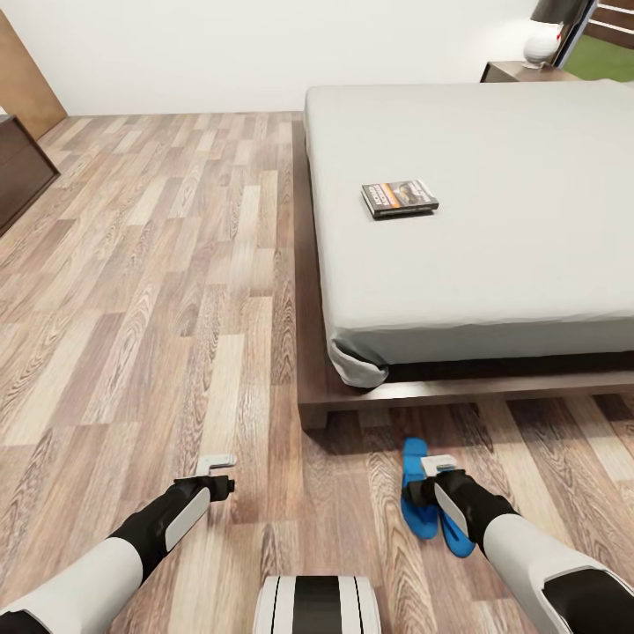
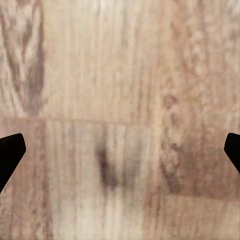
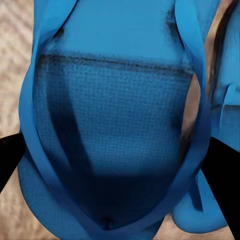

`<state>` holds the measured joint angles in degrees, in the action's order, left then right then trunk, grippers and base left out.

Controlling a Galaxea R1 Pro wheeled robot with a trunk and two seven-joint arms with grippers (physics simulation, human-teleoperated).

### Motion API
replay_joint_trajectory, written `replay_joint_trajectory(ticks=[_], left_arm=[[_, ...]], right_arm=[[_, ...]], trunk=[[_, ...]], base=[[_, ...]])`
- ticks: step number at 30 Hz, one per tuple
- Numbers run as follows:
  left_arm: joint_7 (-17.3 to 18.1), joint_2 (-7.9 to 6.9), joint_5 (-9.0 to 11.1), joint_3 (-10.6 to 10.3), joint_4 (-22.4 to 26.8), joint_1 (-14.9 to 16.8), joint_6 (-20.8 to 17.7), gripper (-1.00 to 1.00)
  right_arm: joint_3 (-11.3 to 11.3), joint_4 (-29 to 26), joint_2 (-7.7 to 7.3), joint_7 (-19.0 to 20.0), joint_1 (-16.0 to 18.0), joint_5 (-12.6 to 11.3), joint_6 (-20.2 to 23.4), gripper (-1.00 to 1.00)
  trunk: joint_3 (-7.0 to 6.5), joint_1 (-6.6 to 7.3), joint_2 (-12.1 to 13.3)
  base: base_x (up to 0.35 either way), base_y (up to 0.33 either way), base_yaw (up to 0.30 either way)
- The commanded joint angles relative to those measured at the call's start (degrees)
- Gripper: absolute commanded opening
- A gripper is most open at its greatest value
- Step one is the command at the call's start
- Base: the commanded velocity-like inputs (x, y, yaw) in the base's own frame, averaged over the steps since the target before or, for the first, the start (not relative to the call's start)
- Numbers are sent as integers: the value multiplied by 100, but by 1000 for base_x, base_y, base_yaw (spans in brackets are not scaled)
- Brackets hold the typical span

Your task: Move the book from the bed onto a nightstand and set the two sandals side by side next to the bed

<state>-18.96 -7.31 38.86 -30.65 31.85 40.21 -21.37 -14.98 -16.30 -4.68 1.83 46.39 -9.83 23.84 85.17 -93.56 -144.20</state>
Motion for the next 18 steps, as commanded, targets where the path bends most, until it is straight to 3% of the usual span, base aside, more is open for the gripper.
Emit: replay_joint_trajectory(ticks=[1, 4, 11, 18], left_arm=[[-55, -9, 60, -49, 14, 4, -11, 100], [-55, -11, 60, -50, 14, 4, -14, 100], [-55, -8, 60, -53, 14, 4, -11, 100], [-55, -8, 60, -55, 14, 4, -9, 100]], right_arm=[[-71, -10, -7, 11, 1, -54, 41, -100], [-216, -15, -7, 41, 1, -54, 213, -100], [-283, -17, -7, 21, 1, -54, 408, -100], [-285, -44, -14, -4, 1, -65, 404, -100]], trunk=[[4, 1, -2], [70, -7, -6], [225, -25, -15], [225, -25, -15]], base=[[0, 0, 0], [0, 0, 0], [0, 0, 0], [0, 0, 0]])
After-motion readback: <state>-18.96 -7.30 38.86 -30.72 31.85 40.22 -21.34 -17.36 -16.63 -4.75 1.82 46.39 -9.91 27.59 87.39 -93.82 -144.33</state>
